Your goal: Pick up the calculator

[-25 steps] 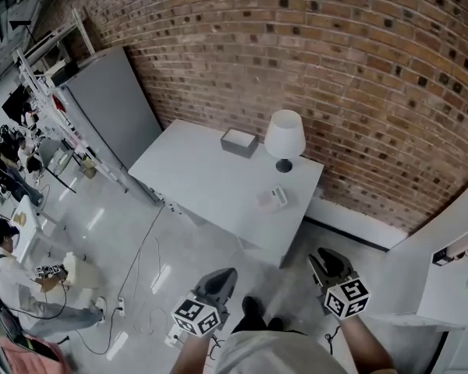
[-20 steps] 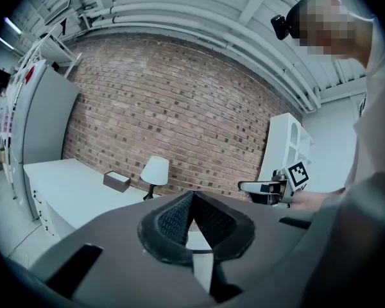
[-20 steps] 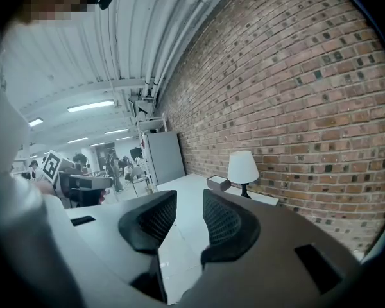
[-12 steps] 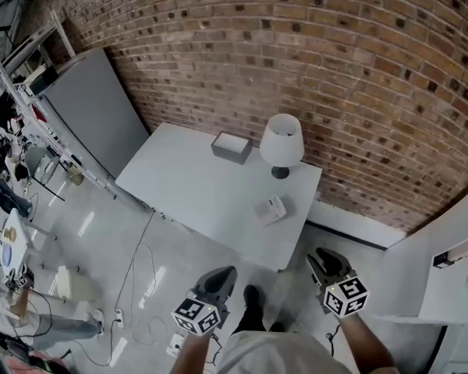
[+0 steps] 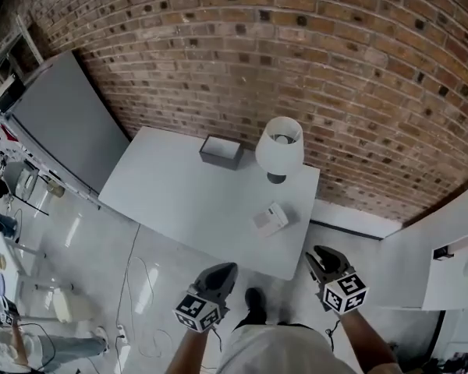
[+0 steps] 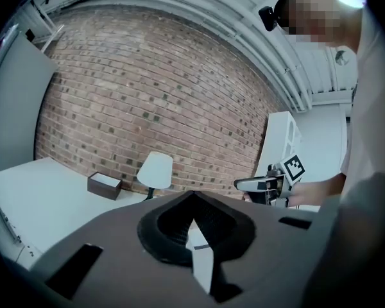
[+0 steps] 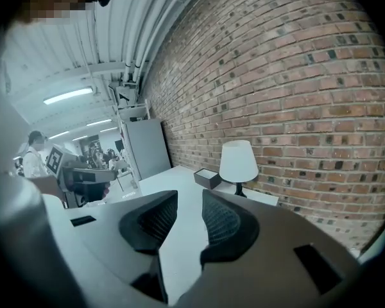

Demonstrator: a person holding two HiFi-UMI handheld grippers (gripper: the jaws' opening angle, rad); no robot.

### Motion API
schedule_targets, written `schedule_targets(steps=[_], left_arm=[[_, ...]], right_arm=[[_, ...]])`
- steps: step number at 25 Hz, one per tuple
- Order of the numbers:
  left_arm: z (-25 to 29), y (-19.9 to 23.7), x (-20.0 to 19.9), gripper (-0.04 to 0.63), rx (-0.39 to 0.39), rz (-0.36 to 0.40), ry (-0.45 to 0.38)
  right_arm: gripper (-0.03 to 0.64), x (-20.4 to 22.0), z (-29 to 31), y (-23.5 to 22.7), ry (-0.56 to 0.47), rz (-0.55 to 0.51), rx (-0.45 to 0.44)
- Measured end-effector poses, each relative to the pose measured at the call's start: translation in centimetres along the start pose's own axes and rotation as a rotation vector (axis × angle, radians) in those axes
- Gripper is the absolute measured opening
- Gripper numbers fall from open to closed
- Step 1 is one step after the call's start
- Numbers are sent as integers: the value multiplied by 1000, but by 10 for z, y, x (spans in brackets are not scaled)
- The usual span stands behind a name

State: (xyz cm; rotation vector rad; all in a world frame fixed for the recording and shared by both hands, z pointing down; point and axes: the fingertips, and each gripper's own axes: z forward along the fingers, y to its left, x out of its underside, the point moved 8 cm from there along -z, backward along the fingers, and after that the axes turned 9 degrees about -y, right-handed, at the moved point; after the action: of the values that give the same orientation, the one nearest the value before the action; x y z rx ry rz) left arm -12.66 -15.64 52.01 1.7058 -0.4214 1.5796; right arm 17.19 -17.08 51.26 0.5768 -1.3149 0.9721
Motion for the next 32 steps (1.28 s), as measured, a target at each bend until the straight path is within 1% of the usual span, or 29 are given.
schedule_targets(steps=[7,12,16,21,28,32], left_arm=[[19,44,-3,14,50,-22,21],[28,62,-1,14,38,-41,26],[40,67,7,14,16,-68,39],[61,75,23,14,-29,-83,56],[101,81,44,14,-123,-101,47],[124,84,62,14,-163,-91,54]], right_arm=[[132,-3,40,-1,34,-11,28],[132,-4,61,-10,62,-18,24],[132,0,79,-26,92,-14,13],[132,14,105,-54,137,6,-30],[132,46,149,-102,248,31,-123],[132,71,182,-130,311,25,-186]])
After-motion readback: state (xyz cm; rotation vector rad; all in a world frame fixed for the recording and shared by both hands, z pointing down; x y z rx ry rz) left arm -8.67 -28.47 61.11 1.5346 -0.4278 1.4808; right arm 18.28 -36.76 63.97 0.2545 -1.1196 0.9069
